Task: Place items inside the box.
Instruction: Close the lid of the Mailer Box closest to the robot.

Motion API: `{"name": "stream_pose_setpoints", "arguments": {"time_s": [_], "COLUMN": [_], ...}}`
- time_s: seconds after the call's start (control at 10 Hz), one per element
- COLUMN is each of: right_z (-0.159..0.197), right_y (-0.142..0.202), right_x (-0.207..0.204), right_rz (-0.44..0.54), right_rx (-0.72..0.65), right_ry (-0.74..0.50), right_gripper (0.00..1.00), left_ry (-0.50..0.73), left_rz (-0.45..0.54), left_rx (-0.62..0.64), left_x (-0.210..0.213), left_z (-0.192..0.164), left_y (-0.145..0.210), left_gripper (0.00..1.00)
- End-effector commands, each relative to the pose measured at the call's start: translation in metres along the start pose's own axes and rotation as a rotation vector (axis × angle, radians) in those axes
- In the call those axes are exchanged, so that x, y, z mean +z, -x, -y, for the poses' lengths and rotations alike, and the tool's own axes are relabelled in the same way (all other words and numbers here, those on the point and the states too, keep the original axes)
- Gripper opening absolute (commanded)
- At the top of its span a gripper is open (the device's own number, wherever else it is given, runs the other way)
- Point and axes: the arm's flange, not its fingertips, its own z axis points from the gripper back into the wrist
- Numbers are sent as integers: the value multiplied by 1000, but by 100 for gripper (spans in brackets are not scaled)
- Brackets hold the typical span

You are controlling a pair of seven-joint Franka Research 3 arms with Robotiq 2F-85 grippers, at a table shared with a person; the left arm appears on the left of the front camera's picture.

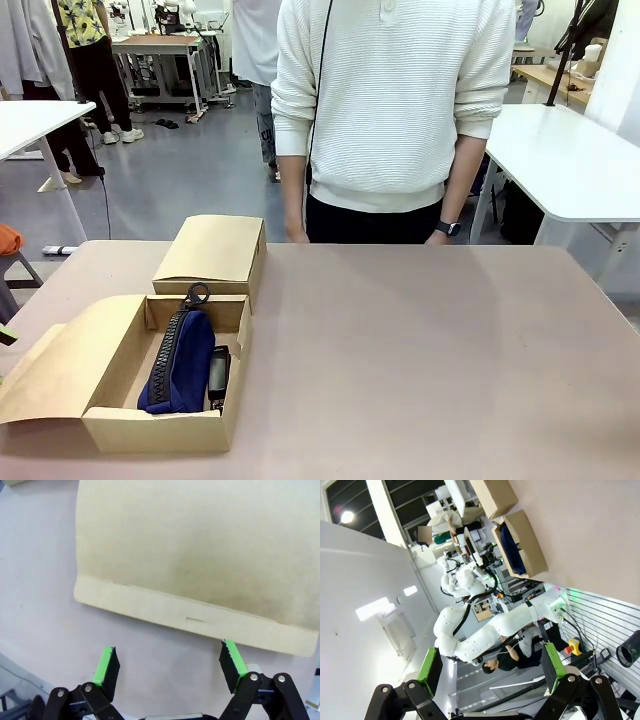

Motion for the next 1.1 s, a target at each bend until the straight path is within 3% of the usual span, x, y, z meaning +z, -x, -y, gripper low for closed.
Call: {"name": "stream_pose_setpoints", "arguments": {"time_s": [0.0,0.1,0.3,1.0], "right_z": [-5,-5,-5,-5], "right_y": [2,2,2,2], "right_x": [0,0,0,0], "right_rz": [1,1,1,1], "right_rx": [-12,-12,-12,-12], "right_ry": [-21,-21,-21,-21], "right_gripper": [100,100,100,100], "left_ry": [-27,17,-8,13], "left_rz": [1,6,-51,84], "left_rx": [-60,-101,-122,-58], "left_x": [2,-2,-6,-36], "left_z": [7,9,7,5], "left_y": [16,23,34,32], "left_gripper": [100,100,100,100]}}
